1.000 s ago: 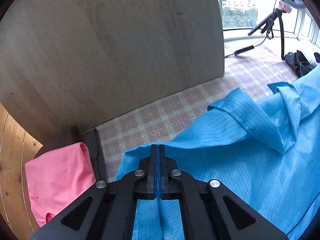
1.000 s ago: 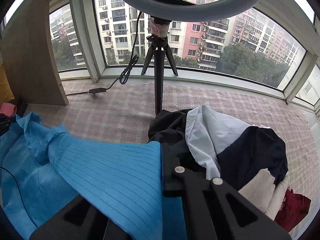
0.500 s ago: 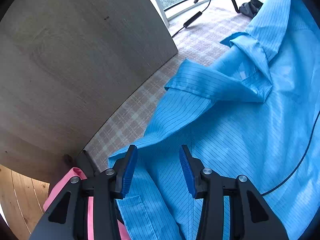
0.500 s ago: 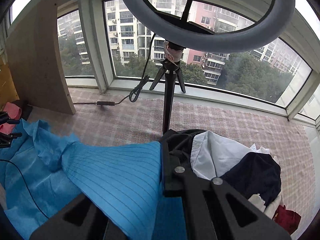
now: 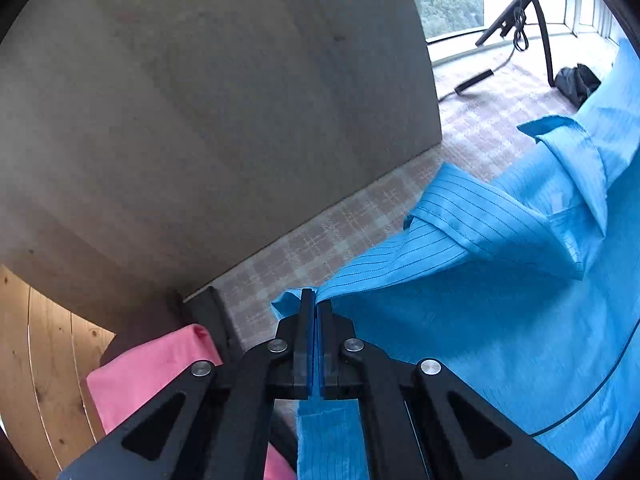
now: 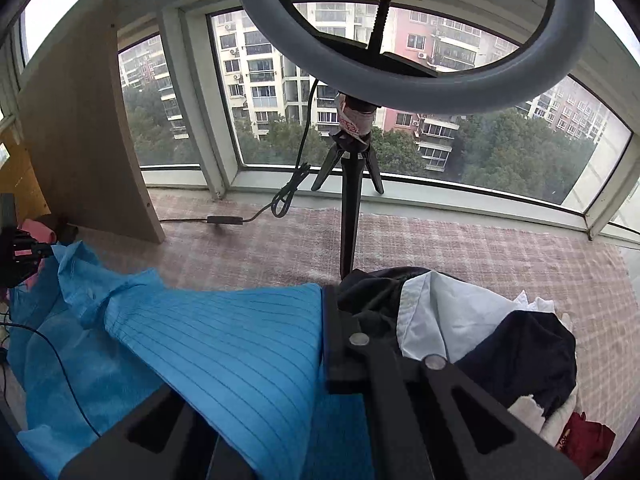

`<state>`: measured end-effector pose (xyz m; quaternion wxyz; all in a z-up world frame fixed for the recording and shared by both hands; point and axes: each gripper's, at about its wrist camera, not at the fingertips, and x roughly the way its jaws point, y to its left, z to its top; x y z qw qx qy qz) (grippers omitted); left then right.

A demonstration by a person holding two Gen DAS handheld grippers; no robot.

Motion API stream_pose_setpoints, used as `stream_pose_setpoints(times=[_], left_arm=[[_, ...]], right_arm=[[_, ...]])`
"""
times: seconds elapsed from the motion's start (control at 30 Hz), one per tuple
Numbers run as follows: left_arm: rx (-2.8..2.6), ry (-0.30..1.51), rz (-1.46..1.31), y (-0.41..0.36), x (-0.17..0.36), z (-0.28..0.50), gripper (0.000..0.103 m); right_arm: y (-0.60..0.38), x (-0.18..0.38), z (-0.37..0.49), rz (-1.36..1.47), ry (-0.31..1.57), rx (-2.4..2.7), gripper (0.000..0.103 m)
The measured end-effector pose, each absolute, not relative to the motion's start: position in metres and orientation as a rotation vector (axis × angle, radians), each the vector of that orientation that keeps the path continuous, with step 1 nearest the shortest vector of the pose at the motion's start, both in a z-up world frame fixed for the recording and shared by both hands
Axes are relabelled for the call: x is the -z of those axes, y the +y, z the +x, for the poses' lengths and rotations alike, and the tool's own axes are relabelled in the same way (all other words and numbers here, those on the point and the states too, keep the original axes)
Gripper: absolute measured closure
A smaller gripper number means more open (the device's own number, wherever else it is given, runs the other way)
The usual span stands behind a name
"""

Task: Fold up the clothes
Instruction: 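Lower the coat onto the platform beside the pink shirt with both tools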

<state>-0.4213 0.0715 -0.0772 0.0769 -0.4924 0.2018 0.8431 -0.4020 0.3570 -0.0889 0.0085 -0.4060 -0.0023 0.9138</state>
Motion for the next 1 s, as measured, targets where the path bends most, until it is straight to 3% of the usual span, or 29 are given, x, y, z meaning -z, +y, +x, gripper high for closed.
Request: stream_pose_setpoints(times=[0.1, 0.17, 0.3, 0.47, 0.6, 0.67, 0.73, 0.9, 1.0], left_arm=[[-2.607, 0.6, -1.436, 0.056, 0.046, -0.426, 0.102], [-2.647, 0.624, -1.427, 0.054, 0.039, -0.445, 0.102], [-2.605, 0.647, -1.533, 0.059, 0.066, -0.459, 0.096], [-2.542, 0.675, -1.668, 0.066, 0.1, -0.477, 0.086], [-2.582, 0.691, -1.589, 0.045, 0.066, -0.439, 0.078], [-2.619, 0.659, -1.541, 0.025, 0.046, -0.41, 0.067], [-2.651, 0.619, -1.497, 0.003, 0.028, -0.378, 0.061], [-2.708, 0.483, -1.563, -0.06, 0.031, -0.294, 0.061], [-2.69, 0.369, -1.619, -0.085, 0.053, -0.249, 0.061]], right_arm=[[0.358, 0.066, -0.402, -1.197, -0.018, -2.893, 0.102], [0.358, 0.08, -0.411, -1.265, -0.058, -2.847, 0.102], [0.357, 0.108, -0.428, -1.397, -0.137, -2.748, 0.102], [0.357, 0.142, -0.45, -1.552, -0.233, -2.613, 0.079], [0.359, 0.154, -0.454, -1.628, -0.278, -2.543, 0.068], [0.366, 0.13, -0.426, -1.587, -0.241, -2.562, 0.051], [0.368, 0.111, -0.393, -1.549, -0.2, -2.581, 0.05], [0.358, 0.08, -0.3, -1.47, -0.104, -2.641, 0.043], [0.35, 0.104, -0.268, -1.505, -0.011, -2.626, 0.038]])
